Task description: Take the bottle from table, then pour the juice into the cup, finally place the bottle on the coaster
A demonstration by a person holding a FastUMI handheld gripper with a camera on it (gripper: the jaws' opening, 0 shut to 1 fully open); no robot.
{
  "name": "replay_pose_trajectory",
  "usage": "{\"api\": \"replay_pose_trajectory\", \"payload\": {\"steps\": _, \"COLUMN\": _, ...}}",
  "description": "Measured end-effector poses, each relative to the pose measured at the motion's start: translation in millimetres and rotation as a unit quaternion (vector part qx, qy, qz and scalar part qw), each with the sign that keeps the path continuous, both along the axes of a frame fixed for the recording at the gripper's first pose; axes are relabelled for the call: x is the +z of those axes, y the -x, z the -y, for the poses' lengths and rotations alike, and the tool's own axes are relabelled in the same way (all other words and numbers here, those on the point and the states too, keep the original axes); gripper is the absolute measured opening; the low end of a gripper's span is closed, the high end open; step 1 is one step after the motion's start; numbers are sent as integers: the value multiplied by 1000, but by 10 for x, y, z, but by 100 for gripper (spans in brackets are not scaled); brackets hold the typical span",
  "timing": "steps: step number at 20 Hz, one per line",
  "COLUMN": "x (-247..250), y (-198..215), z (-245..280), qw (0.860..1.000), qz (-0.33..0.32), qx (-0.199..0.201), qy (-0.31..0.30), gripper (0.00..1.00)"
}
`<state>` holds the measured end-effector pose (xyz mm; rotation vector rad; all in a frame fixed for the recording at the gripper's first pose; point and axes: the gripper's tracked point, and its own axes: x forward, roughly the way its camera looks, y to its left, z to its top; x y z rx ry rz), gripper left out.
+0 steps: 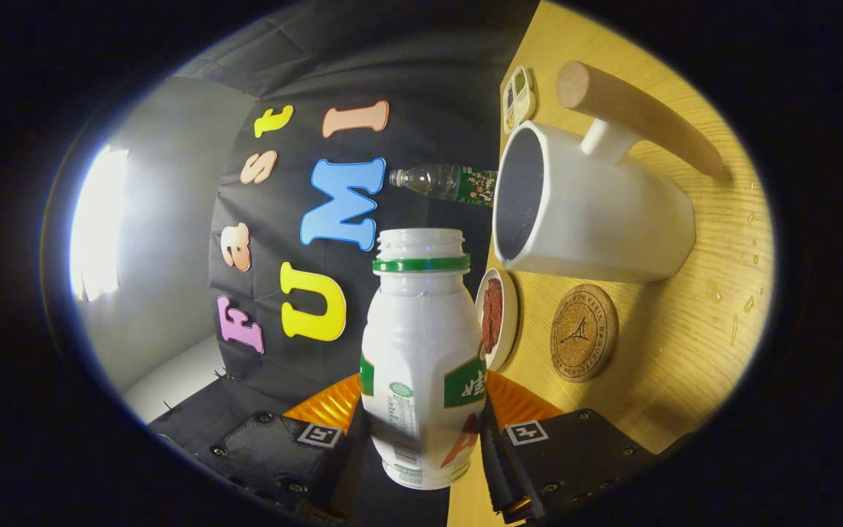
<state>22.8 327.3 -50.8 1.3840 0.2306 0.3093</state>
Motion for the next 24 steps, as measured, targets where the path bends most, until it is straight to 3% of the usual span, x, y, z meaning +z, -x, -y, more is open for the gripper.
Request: {"api": "replay_pose_trajectory", "payload": {"steps": 24, "x": 92, "y": -19, "z": 17, "qw": 994, "qz": 1, "qx": -13, "qy": -112, "gripper": 66}}
